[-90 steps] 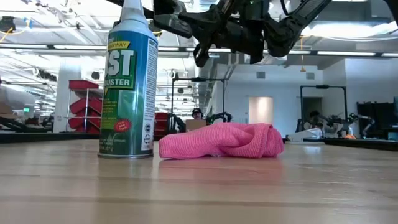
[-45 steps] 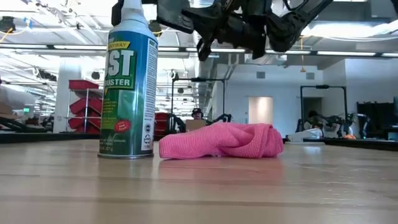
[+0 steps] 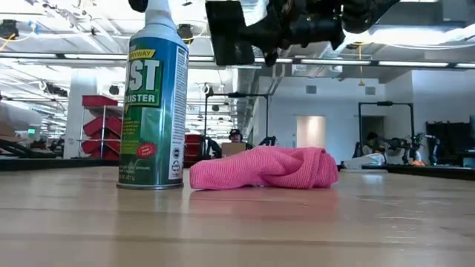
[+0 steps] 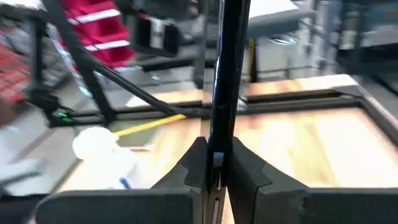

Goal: Apply microfiber cloth
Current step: Spray the back of the cellphone with the white spray bottle

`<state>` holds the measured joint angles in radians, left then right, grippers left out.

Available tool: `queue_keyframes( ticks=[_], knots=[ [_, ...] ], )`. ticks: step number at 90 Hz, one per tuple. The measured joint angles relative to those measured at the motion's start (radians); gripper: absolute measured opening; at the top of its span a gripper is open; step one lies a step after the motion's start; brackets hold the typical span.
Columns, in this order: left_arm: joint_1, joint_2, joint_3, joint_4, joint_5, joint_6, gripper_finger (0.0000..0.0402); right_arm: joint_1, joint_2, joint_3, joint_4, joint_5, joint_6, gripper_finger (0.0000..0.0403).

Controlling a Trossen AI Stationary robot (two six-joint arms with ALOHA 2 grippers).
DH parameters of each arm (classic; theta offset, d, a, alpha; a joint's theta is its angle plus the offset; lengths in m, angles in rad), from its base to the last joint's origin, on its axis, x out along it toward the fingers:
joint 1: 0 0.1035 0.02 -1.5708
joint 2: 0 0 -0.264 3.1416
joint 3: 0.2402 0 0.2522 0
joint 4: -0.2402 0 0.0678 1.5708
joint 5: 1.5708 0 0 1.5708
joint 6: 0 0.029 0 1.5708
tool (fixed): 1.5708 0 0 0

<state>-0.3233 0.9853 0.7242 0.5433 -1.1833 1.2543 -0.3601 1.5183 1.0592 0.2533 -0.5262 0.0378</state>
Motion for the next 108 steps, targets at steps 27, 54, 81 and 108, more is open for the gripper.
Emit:
queue_keyframes(
  ticks=[27, 54, 81, 108],
  knots=[
    [-0.030, -0.002, -0.001, -0.211, -0.017, -0.367, 0.0078, -0.031, 0.006, -0.090, 0.054, 0.070, -0.014, 0.0019],
    [-0.102, -0.166, -0.002, -0.517, 0.067, -0.706, 0.0001, -0.042, -0.147, -0.217, 0.082, 0.161, -0.049, 0.0019],
    [-0.102, -0.213, -0.002, -0.744, 0.286, -1.041, 0.0000, -0.048, -0.138, -0.411, 0.324, 0.198, 0.016, 0.0019],
    [-0.102, -0.189, 0.035, -0.784, 0.510, -1.143, 0.0000, -0.033, 0.101, -0.333, 0.613, 0.192, 0.066, 0.0019]
  ],
)
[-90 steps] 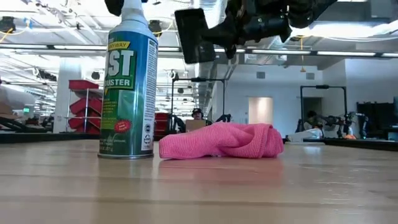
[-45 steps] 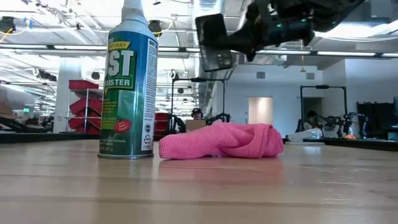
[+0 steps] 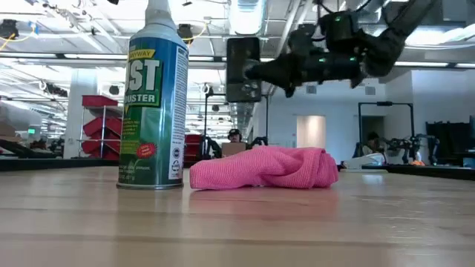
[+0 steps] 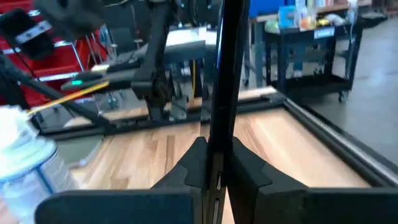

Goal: Apply microfiber cloth
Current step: Spray the back of the cellphone with the white spray bottle

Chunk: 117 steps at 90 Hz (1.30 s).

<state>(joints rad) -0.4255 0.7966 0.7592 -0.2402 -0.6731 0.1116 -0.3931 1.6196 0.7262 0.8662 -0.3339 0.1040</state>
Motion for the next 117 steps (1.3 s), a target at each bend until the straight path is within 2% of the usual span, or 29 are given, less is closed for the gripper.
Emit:
queue_keyframes(
  ticks=[15, 32, 47, 73, 117],
  knots=[
    [0.003, 0.063, 0.119, -0.242, 0.070, -0.105, 0.0000, 0.006, 0.073, 0.122, -0.017, -0.052, -0.013, 0.0019],
    [0.026, 0.160, 0.235, -0.375, 0.121, -0.122, 0.0000, 0.009, 0.112, 0.234, -0.131, -0.063, -0.047, 0.0019],
    [0.087, 0.218, 0.274, -0.385, 0.230, -0.089, 0.0000, 0.026, 0.154, 0.300, -0.159, -0.061, -0.078, 0.0019],
    [0.171, 0.299, 0.275, -0.416, 0.387, -0.101, 0.0000, 0.034, 0.156, 0.305, -0.167, -0.063, -0.090, 0.0019],
    [0.189, 0.384, 0.396, -0.469, 0.470, -0.080, 0.0000, 0.037, 0.156, 0.305, -0.197, -0.033, -0.132, 0.0019]
  ],
)
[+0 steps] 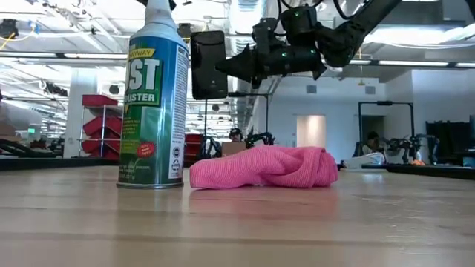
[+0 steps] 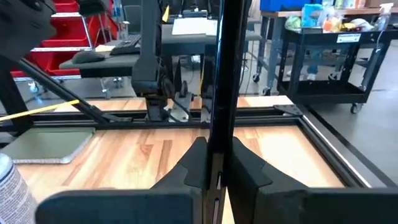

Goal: Apply microfiber cloth
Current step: Spray the back of the cellphone with the white spray bottle

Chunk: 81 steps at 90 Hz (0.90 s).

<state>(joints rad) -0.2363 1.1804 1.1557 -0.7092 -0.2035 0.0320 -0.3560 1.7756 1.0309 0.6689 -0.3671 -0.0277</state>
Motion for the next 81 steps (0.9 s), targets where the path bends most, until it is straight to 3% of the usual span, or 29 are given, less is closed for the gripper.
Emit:
queue_keyframes(
  ticks=[36, 81],
  knots=[
    [0.000, 0.091, 0.073, -0.063, 0.067, -0.035, 0.0000, -0.007, 0.000, 0.000, -0.015, 0.000, -0.005, 0.0019],
    [-0.051, 0.098, 0.092, -0.091, 0.051, -0.130, 0.0000, -0.022, 0.000, 0.000, -0.028, 0.000, -0.008, 0.0019]
  ],
)
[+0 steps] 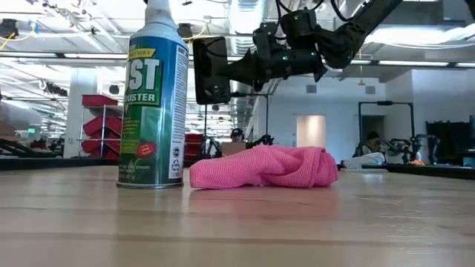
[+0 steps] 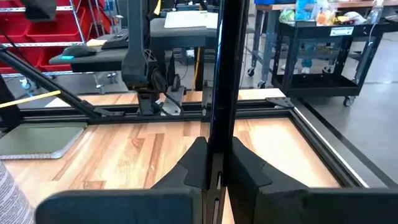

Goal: Apply microfiber cloth
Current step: Spray the back of the cellphone with the white spray bottle

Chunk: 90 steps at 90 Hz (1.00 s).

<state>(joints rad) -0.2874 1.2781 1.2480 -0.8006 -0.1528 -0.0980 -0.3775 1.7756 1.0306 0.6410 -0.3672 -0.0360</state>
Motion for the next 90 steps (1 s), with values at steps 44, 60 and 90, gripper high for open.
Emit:
queue_keyframes(
  ticks=[44, 60, 90],
  knots=[
    [0.001, 0.000, -0.001, -0.024, -0.017, -0.008, 0.0000, 0.005, 0.013, 0.000, 0.040, 0.000, 0.005, 0.0018],
    [0.004, 0.000, -0.001, -0.024, -0.020, -0.008, 0.0000, 0.004, 0.013, 0.000, 0.044, 0.000, 0.005, 0.0018],
    [0.013, 0.000, -0.002, -0.032, -0.020, -0.009, 0.0000, 0.002, 0.013, 0.000, 0.073, -0.006, 0.001, 0.0018]
  ],
)
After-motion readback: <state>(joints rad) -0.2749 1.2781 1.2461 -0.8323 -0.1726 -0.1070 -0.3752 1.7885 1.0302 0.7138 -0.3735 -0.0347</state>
